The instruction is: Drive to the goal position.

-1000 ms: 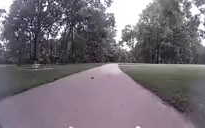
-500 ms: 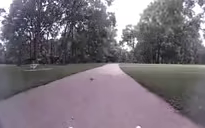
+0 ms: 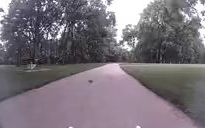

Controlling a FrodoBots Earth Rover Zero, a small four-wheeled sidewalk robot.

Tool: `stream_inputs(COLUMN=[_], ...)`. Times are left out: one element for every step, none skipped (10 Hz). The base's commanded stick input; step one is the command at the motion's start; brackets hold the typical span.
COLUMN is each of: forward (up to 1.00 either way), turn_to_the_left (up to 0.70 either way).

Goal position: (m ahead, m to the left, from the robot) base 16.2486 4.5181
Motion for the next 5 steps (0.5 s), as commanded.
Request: stream_inputs(forward=[0.70,0.70,0.70,0.70,0.70], turn_to_the_left=[0.00,0.00,0.00,0.00,0.00])
